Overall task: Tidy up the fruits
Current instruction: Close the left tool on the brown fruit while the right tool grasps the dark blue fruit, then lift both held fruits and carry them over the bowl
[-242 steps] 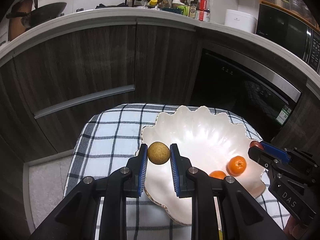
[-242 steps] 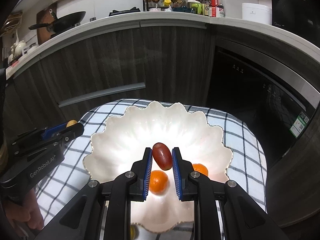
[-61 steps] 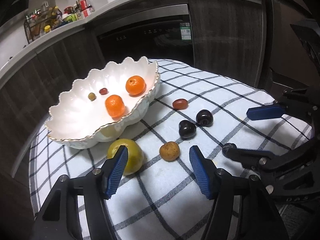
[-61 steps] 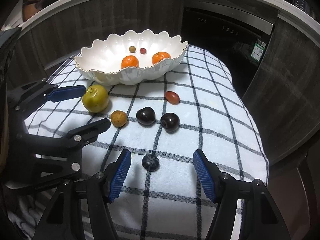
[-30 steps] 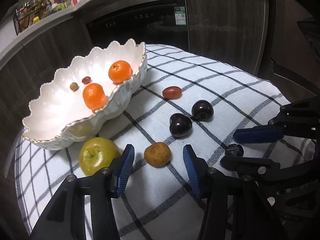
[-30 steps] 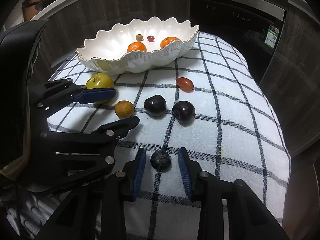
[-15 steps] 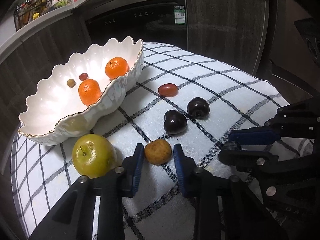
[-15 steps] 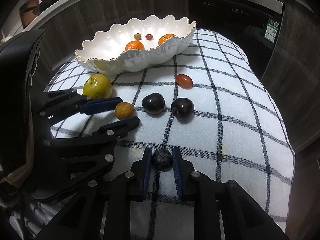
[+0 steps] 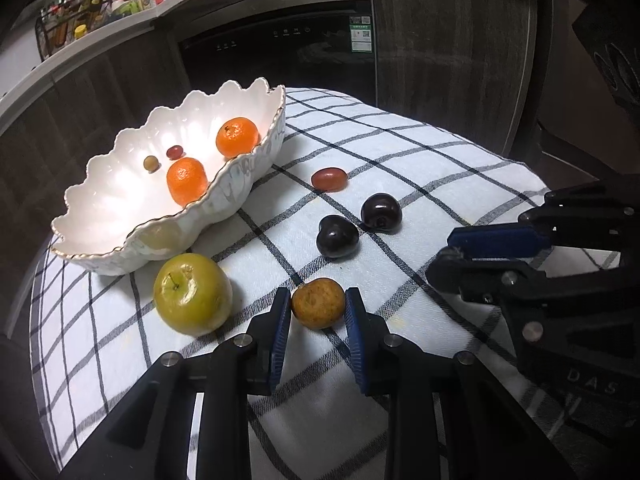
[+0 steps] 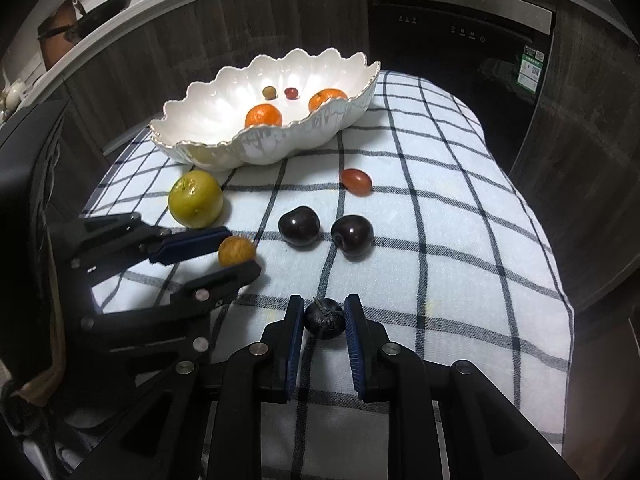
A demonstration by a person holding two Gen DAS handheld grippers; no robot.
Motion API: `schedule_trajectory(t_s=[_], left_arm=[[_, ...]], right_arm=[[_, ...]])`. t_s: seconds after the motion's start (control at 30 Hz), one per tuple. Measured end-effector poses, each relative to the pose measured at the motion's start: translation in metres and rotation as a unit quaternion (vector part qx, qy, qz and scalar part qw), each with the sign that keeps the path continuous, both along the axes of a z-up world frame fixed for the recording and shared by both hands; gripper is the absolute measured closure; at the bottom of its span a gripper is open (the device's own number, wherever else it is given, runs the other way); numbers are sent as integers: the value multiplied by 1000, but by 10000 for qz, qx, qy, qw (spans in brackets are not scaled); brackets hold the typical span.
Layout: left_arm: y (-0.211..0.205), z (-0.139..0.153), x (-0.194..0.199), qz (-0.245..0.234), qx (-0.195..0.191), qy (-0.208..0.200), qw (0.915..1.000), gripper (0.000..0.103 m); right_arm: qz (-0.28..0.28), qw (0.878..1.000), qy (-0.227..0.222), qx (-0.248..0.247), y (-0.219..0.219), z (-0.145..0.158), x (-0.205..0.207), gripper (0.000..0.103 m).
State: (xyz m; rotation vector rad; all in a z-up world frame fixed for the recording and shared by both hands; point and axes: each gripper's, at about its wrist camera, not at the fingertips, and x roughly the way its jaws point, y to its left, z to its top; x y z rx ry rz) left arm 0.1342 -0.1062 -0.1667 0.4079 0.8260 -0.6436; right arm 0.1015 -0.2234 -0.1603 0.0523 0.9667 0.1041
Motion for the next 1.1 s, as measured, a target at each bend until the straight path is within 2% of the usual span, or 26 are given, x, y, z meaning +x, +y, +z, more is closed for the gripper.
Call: schedule_trajectory(t_s=[0.67,1.1], left_arm=[[23,42,-22,661,-174,-130,9976,75],[49,74,2,1229,-374,-259,9914,75]], right_arm=[[173,9981,-596,-53,10,45,-12,81],[428,9945,-946,-125,24,81,13,81]])
